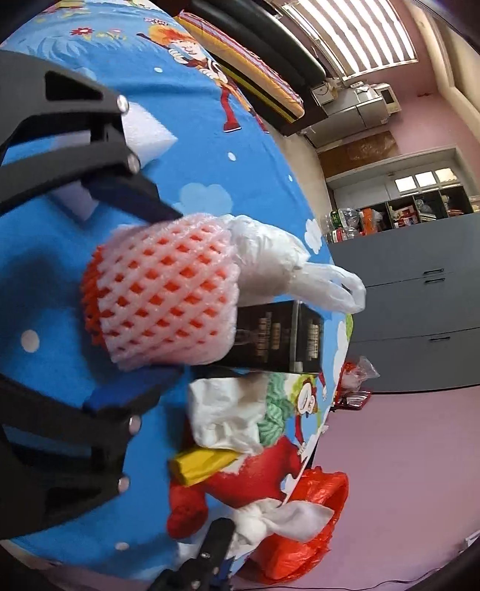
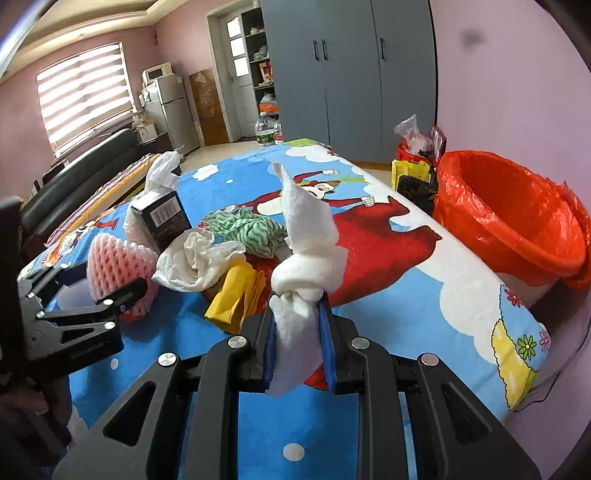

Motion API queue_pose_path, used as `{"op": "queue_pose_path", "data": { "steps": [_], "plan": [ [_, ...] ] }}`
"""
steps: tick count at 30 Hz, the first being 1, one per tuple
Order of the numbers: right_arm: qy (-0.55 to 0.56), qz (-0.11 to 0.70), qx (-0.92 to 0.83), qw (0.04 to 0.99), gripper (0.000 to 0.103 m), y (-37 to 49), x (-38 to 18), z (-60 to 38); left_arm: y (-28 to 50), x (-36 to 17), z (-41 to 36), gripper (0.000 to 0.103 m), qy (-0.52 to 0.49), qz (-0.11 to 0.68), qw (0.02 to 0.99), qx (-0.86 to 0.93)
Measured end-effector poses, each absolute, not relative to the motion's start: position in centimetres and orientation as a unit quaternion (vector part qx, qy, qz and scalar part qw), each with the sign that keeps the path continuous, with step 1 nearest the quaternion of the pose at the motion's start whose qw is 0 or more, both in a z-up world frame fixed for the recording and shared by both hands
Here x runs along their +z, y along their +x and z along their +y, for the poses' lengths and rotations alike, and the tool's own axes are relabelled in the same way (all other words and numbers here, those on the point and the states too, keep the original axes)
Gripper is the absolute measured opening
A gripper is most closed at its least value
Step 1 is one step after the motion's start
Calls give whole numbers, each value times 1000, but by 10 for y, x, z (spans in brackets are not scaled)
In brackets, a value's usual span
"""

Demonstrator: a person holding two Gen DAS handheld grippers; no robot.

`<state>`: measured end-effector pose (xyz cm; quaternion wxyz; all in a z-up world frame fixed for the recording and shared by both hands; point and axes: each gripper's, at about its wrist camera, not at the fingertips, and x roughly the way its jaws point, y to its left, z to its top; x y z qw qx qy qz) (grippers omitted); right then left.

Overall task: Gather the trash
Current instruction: 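Grasp the white tissue with the right tool while the left tool grasps the pink foam net, then carry both items over the orange bin and open both tools to drop them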

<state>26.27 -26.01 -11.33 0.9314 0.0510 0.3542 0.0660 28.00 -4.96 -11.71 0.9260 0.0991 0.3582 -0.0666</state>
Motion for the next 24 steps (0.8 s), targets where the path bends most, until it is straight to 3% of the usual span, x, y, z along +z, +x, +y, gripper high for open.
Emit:
{"op": "queue_pose_path", "data": {
  "steps": [3, 24],
  "plan": [
    [57, 352, 70, 932, 21, 261, -113, -261, 270, -108, -46, 47, 90, 345, 930, -86],
    [90, 297, 26, 950, 22, 227, -84, -330, 240, -49, -115, 49, 89, 285, 940, -164]
  ]
}}
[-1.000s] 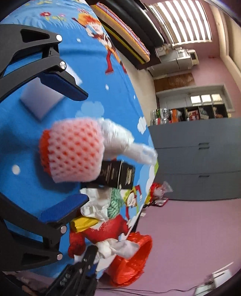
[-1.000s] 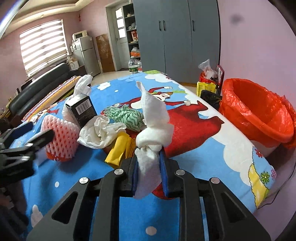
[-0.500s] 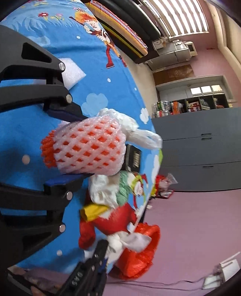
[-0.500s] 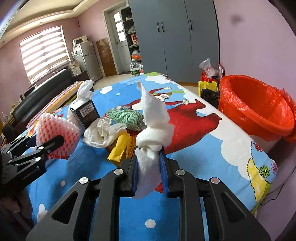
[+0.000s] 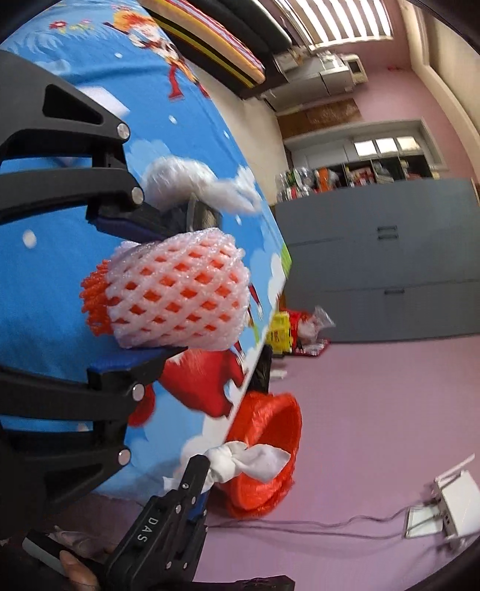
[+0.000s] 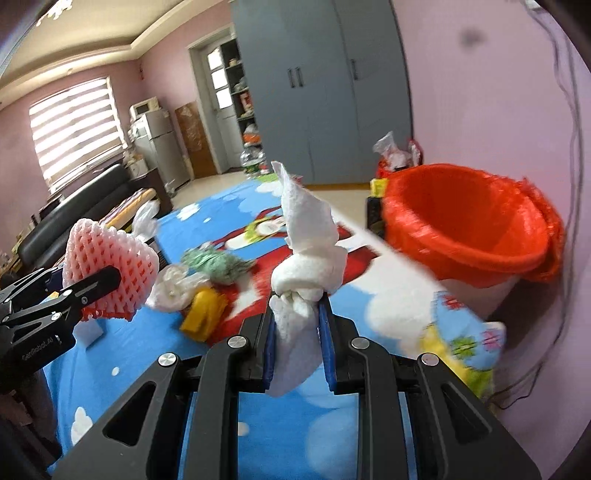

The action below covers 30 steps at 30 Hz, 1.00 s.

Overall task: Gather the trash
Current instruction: 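Carry both items over the orange bin and open both tools to drop them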

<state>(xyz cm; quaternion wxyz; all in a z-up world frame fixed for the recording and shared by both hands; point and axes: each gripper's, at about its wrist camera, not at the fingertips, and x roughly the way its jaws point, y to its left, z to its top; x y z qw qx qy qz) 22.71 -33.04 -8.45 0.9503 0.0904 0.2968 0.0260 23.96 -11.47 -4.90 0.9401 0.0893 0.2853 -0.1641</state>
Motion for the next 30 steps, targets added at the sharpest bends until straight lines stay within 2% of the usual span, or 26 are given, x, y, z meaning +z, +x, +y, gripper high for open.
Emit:
{"op": "queue_pose_path", "data": {
  "steps": [16, 30],
  "plan": [
    [97, 271, -63, 956, 22, 238, -81, -438, 301, -34, -256, 51, 109, 267, 913, -289],
    [88, 267, -111, 953, 22, 303, -90, -519, 388, -28, -359, 56, 111, 274, 889, -350]
  ]
}}
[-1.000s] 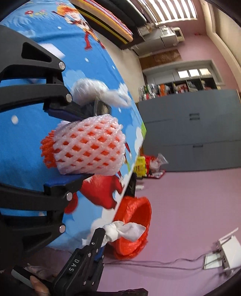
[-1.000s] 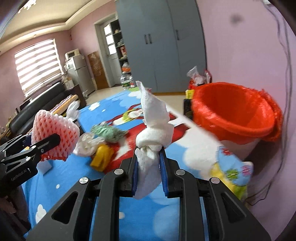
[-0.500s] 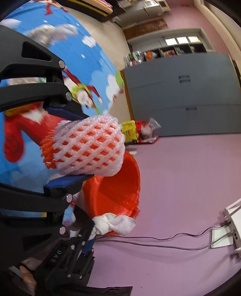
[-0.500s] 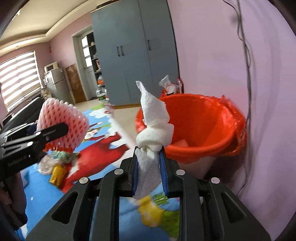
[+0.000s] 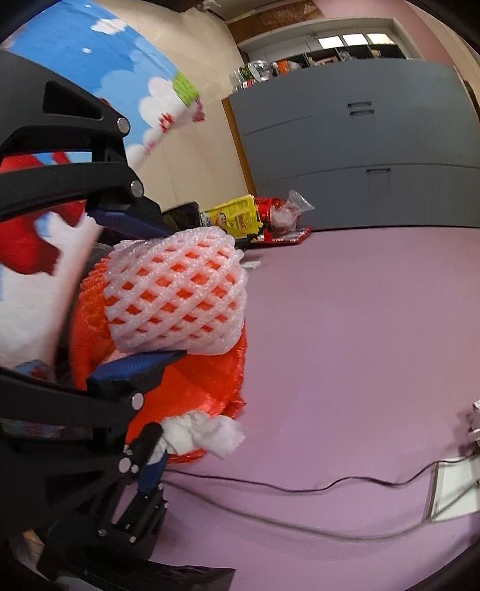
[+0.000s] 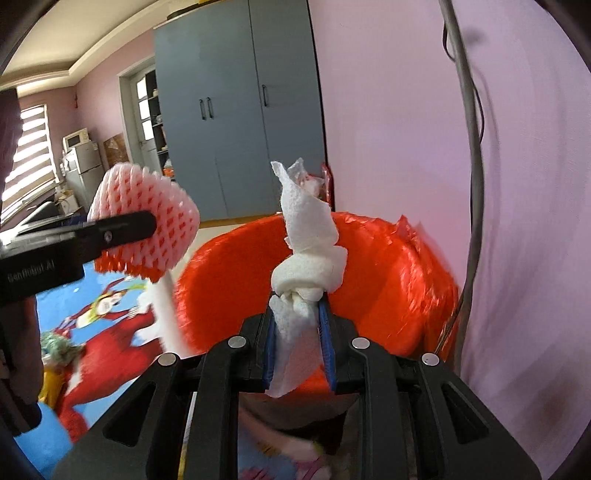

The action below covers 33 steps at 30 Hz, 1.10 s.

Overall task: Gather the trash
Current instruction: 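Carry both items over the orange bin and open both tools to drop them, then move both tools back over the table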

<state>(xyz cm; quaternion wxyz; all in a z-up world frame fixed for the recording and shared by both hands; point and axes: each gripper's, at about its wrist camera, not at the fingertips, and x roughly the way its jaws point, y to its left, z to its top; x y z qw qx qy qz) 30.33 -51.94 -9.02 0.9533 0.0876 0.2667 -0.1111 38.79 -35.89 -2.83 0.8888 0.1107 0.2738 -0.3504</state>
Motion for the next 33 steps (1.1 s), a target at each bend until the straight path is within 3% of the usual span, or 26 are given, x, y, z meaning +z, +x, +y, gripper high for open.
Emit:
{"op": "queue_pose_path", "data": {
  "steps": [4, 6, 8, 9, 19, 23, 33],
  "plan": [
    [79, 272, -129, 950, 27, 323, -95, -535, 412, -26, -381, 64, 112, 269, 887, -358],
    [71, 275, -141, 948, 31, 333, -96, -542, 425, -23, -392, 77, 112, 266, 890, -354],
    [72, 272, -148, 948, 64, 334, -94, -542, 435, -20, -398, 82, 105, 264, 893, -349],
    [76, 264, -145, 950, 67, 331, -93, -542, 438, -19, -399, 85, 101, 263, 894, -348],
    [82, 259, -132, 953, 67, 289, -83, -516, 415, -10, -372, 90, 86, 259, 905, -326],
    [86, 259, -118, 955, 67, 268, -75, -495, 391, -7, -334, 96, 80, 258, 916, -297],
    [83, 281, -66, 954, 67, 241, -70, -420, 323, -13, -227, 96, 95, 266, 931, -229]
  ]
}}
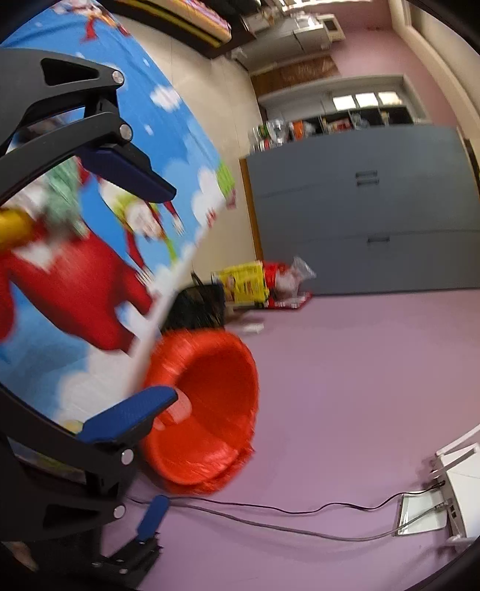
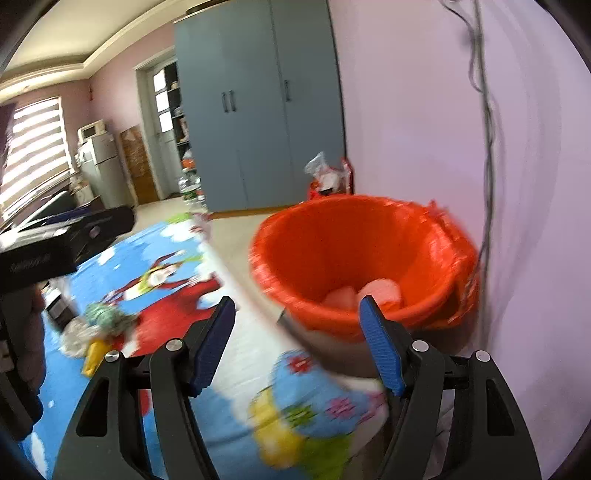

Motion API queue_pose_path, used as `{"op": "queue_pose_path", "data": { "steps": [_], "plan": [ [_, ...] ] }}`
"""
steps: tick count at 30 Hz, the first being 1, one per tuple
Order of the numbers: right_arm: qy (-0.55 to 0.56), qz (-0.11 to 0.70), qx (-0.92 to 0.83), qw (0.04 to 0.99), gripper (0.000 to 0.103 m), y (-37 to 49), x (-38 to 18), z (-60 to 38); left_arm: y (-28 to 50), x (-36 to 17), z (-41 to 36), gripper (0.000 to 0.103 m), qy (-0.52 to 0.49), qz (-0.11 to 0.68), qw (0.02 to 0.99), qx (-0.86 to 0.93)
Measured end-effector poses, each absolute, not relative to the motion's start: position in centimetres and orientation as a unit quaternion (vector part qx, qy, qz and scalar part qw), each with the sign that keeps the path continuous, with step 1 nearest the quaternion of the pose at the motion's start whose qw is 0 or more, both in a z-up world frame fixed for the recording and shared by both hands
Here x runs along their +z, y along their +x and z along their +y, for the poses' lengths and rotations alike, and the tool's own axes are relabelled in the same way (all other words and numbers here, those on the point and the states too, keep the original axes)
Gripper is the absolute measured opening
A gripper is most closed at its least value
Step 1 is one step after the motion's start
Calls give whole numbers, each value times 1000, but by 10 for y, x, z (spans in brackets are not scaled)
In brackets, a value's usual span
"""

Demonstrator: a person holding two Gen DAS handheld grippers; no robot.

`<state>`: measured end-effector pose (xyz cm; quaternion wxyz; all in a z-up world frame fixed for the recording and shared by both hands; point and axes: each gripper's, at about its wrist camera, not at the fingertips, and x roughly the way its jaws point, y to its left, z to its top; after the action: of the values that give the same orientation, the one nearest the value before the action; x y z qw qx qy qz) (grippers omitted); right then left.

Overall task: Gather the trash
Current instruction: 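Move both tools back over the table, then grasp the yellow sponge with the right tool while the left tool grasps the crumpled white tissue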

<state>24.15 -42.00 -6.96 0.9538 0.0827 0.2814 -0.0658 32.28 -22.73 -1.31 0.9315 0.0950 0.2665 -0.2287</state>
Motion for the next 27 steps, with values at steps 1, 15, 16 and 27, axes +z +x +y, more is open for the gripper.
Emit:
{"op": "queue_pose_path", "data": {
  "steps": [1, 15, 16, 27],
  "plan": [
    [79, 283, -62, 954, 67, 240, -69, -412, 314, -14, -211, 96, 94, 266, 933, -222],
    [37, 323, 5, 946, 67, 231, -74, -298, 229, -58, -46, 96, 73, 302, 942, -128],
    [33, 327, 11, 944, 67, 232, -77, -290, 224, -63, -37, 96, 78, 302, 943, -119],
    [-2, 371, 57, 927, 67, 255, -111, -225, 206, -89, 2, 96, 70, 315, 941, -99]
  ]
}}
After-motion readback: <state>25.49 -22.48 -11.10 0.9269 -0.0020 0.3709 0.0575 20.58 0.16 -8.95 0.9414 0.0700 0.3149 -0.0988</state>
